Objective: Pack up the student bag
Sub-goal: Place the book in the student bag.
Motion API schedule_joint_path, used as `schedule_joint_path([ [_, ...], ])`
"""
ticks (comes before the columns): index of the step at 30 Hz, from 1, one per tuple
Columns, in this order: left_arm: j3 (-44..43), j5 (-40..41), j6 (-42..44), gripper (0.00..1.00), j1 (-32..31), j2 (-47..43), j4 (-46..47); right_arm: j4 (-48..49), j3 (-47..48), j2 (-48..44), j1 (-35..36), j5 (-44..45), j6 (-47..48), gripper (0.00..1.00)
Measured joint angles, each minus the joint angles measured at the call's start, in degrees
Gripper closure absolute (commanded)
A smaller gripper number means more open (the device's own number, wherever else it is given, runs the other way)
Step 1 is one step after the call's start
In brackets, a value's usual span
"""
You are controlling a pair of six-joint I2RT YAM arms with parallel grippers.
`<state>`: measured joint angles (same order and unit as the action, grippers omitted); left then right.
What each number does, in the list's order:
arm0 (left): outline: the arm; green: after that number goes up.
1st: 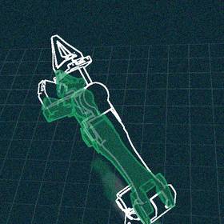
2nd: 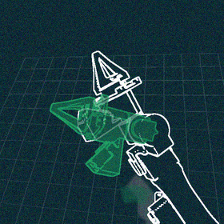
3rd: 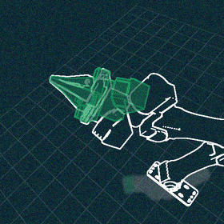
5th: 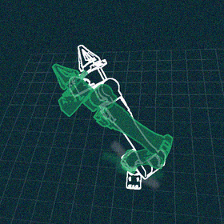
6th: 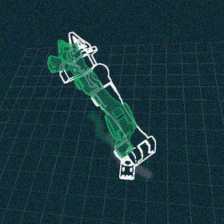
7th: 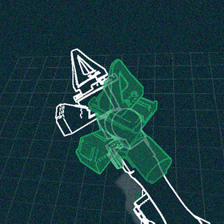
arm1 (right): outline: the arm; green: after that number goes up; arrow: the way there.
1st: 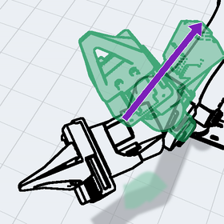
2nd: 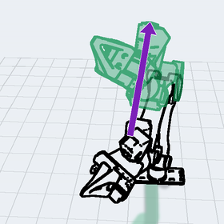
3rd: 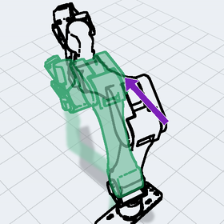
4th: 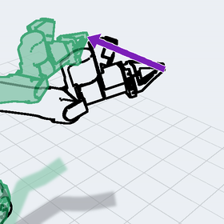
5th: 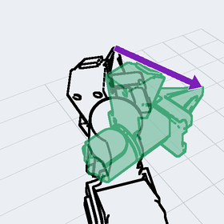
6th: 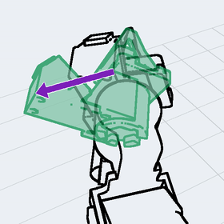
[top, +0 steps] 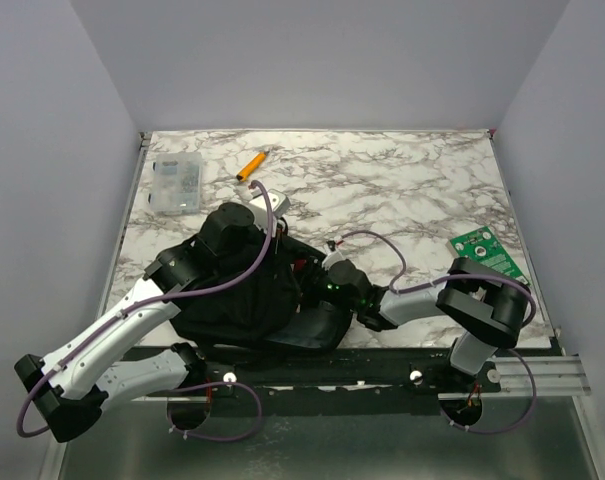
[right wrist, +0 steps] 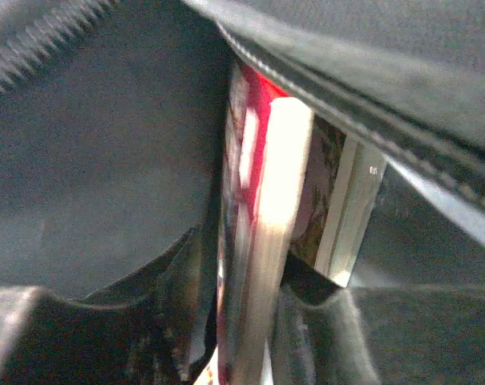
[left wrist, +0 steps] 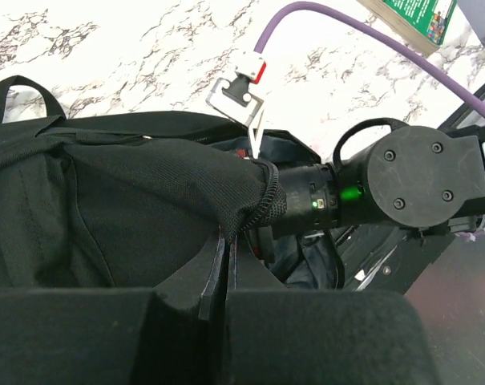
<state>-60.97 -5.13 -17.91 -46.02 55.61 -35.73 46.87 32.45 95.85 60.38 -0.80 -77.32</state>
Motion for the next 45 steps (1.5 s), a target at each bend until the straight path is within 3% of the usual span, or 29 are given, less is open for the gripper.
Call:
schedule_joint_path([
  [5,0.9,0.0,-0.5,1.00,0.2,-1.7,0.0,-3.4,2.5,-0.1,0.3,3.3,2.1,0.32],
  [17,1.9,-0.2,-0.9,1.00,0.2,-2.1,0.5,-22.7,-0.8,-9.0,0.4,2.9,6.6,0.32],
  [25,1.9,-1.0,-0.9,1.00,0.2,-2.1,1.0,-30.8,18.0,4.6,3.3,3.2,12.4,0.33],
  [28,1.9,-1.1,-0.9,1.00,0.3,-2.1,0.9,-30.6,17.1,3.8,3.4,3.6,12.7,0.31],
  [35,2.5,-1.7,-0.9,1.00,0.3,-2.1,1.4,-34.8,9.0,-6.0,3.3,4.9,13.3,0.16],
  [41,5.0,-1.7,-1.4,1.00,0.4,-2.2,3.5,-52.4,8.1,-25.9,3.3,12.8,17.2,0.10],
  [45,7.2,-1.7,-2.0,1.00,0.7,-1.7,4.8,-66.1,10.7,-38.8,0.5,20.0,19.6,0.00],
])
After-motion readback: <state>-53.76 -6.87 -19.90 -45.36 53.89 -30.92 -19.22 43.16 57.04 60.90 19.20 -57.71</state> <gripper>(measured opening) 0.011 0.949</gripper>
